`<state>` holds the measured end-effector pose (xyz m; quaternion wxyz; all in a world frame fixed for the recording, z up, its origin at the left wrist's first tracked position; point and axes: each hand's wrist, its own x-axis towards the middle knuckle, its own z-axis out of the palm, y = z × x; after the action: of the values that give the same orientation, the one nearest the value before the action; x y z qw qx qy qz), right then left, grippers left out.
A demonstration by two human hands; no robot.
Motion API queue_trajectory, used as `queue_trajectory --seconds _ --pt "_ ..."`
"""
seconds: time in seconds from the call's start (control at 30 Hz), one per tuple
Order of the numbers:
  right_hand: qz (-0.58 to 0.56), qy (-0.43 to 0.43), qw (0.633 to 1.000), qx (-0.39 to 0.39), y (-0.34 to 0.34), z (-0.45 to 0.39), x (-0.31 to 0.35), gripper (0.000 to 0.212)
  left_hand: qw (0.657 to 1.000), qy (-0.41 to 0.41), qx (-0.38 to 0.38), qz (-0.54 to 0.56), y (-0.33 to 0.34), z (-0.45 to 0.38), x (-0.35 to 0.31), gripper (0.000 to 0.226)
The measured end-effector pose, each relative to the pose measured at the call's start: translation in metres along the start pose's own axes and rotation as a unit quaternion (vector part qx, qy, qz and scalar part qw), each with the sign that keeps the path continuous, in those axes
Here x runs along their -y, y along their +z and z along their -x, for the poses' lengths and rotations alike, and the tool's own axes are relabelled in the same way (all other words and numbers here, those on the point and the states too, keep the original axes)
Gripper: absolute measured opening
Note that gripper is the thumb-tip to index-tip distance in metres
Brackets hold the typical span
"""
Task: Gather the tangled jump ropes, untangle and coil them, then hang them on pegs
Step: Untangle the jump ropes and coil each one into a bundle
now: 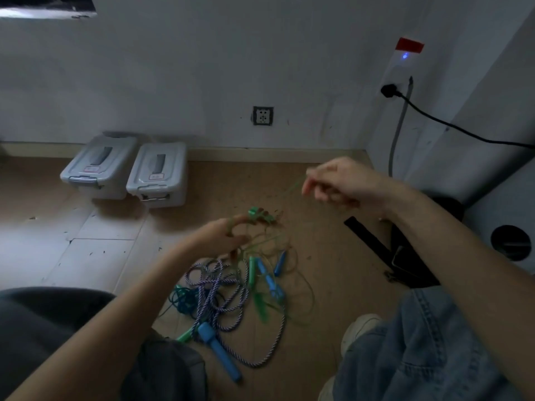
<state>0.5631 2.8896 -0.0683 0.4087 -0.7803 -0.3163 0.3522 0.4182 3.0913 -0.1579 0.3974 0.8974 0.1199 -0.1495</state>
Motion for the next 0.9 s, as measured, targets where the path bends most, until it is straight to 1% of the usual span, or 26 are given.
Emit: queue_trajectory --seconds 0.03,0.07,0.1,0.13,0.17,0.2,0.23,0.27,0.3,0.33,0.37,0.4,0.43,0.47,0.5,0.53,0.57,0.67,0.77,0.83,0.87,0.9 --pt "0.153 0.03 0.987 0.043 0.0 0.003 -0.001 0.026 0.999 -0.022 -0.029 0.027 -0.007 0.0 0.007 0.026" --pt "0.278 0.068 0.953 0.102 0.0 0.005 -0.004 0.033 0.995 -0.038 -0.054 0.076 -0.014 0.001 0.014 0.022" --pt "0.357 0.107 0.915 0.154 0.002 0.008 -0.006 0.047 0.988 -0.046 -0.074 0.131 -0.021 0.002 0.018 0.021" --pt "0.394 0.133 0.889 0.19 0.005 0.009 -0.009 0.054 0.978 -0.046 -0.085 0.183 -0.028 0.004 0.019 0.022" --pt "0.396 0.135 0.883 0.212 0.01 0.009 -0.011 0.05 0.968 -0.042 -0.089 0.229 -0.034 0.005 0.02 0.023" --pt "0.371 0.111 0.895 0.222 0.017 0.009 -0.013 0.037 0.958 -0.035 -0.091 0.27 -0.038 0.005 0.02 0.024" --pt "0.323 0.071 0.921 0.207 0.022 0.007 -0.014 0.022 0.948 -0.028 -0.092 0.303 -0.041 0.006 0.019 0.025" --pt "0.265 0.027 0.948 0.172 0.025 0.005 -0.015 0.014 0.941 -0.02 -0.091 0.325 -0.042 0.006 0.017 0.025" --pt "0.206 -0.005 0.969 0.134 0.026 0.003 -0.015 0.014 0.937 -0.013 -0.084 0.338 -0.041 0.005 0.014 0.025" --pt "0.155 -0.015 0.982 0.106 0.026 0.0 -0.014 0.018 0.935 -0.006 -0.071 0.347 -0.04 0.006 0.01 0.024" --pt "0.128 -0.006 0.987 0.092 0.027 -0.003 -0.013 0.025 0.933 0.001 -0.053 0.355 -0.038 0.006 0.006 0.024" --pt "0.137 0.007 0.986 0.091 0.03 -0.004 -0.014 0.035 0.928 0.011 -0.033 0.37 -0.036 0.007 0.002 0.026" --pt "0.169 0.016 0.981 0.097 0.035 -0.006 -0.016 0.043 0.922 0.024 -0.013 0.386 -0.035 0.008 -0.003 0.026" --pt "0.202 0.021 0.973 0.105 0.042 -0.007 -0.02 0.047 0.918 0.038 0.005 0.394 -0.035 0.009 -0.008 0.026" --pt "0.219 0.023 0.969 0.113 0.049 -0.007 -0.023 0.046 0.918 0.048 0.016 0.392 -0.035 0.01 -0.013 0.025" --pt "0.209 0.027 0.97 0.123 0.054 -0.008 -0.024 0.045 0.919 0.053 0.022 0.389 -0.035 0.011 -0.017 0.025" --pt "0.185 0.03 0.974 0.127 0.058 -0.009 -0.026 0.041 0.919 0.056 0.022 0.39 -0.036 0.011 -0.02 0.024" --pt "0.127 0.02 0.986 0.104 0.06 -0.011 -0.027 0.029 0.913 0.056 0.023 0.403 -0.036 0.014 -0.027 0.022" --pt "0.09 0.008 0.992 0.09 0.061 -0.011 -0.025 0.02 0.918 0.054 0.025 0.392 -0.038 0.017 -0.033 0.02" --pt "0.058 -0.021 0.998 0.031 0.062 -0.012 -0.023 0.012 0.921 0.048 0.029 0.385 -0.038 0.02 -0.037 0.021" --pt "0.007 -0.024 1.0 0.001 0.061 -0.013 -0.022 0.013 0.921 0.046 0.032 0.385 -0.038 0.021 -0.04 0.021" --pt "-0.056 -0.021 0.998 -0.012 0.059 -0.013 -0.02 0.015 0.92 0.047 0.036 0.387 -0.038 0.022 -0.042 0.019"
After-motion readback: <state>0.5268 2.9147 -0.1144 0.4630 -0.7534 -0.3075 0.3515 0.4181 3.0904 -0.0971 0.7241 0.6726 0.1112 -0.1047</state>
